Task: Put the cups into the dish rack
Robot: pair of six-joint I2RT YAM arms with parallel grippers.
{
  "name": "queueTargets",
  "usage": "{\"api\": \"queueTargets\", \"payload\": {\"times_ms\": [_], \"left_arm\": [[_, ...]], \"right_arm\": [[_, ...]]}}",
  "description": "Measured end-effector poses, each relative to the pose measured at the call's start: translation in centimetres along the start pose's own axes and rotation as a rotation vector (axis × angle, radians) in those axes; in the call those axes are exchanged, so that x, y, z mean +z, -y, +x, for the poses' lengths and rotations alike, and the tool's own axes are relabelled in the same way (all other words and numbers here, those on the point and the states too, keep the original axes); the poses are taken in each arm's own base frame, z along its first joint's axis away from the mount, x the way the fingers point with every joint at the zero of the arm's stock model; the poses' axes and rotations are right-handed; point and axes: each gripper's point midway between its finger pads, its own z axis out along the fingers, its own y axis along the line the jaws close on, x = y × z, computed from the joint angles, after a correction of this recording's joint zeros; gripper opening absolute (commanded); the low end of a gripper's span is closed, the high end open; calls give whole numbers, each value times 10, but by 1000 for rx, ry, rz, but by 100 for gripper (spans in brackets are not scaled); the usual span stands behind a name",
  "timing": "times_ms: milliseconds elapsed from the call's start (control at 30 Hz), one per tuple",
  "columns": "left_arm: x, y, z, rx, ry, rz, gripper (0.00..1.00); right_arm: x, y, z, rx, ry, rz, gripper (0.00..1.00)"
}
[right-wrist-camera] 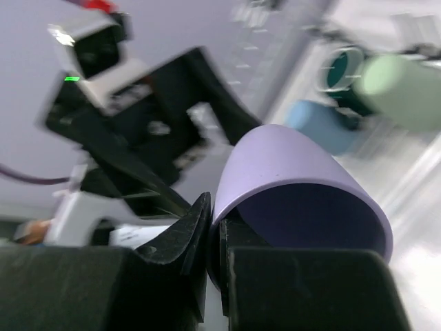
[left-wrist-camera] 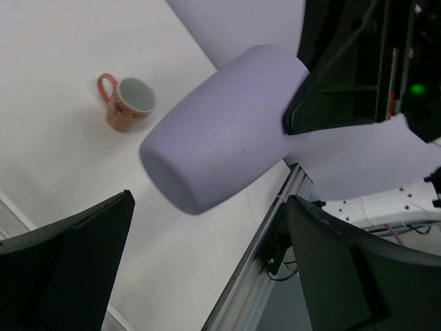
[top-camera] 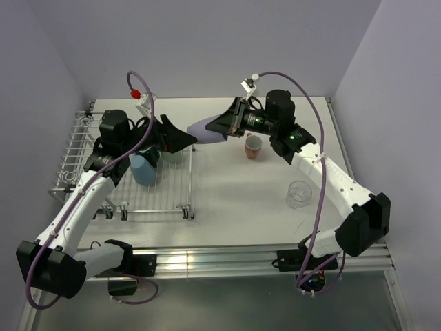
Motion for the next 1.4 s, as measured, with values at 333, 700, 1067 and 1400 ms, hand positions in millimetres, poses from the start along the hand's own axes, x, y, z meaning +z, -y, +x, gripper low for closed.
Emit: {"api": "queueTargets", "payload": {"times_ms": [333,700,1067,1400], "left_arm": [[2,25,-10,46,40,158,98],[0,38,-10,42,39,228,88],[-3,45,-11,35,37,253,77],[-3,42,-8,13,24,235,70]], "right_arm": [[12,-56,-6,176,-96,-395,0],[4,-67,-1,218,-130,-487,0],[5,-65,0,216,-133,-490,0],[9,-56,4,188,-134,-460,0]]}}
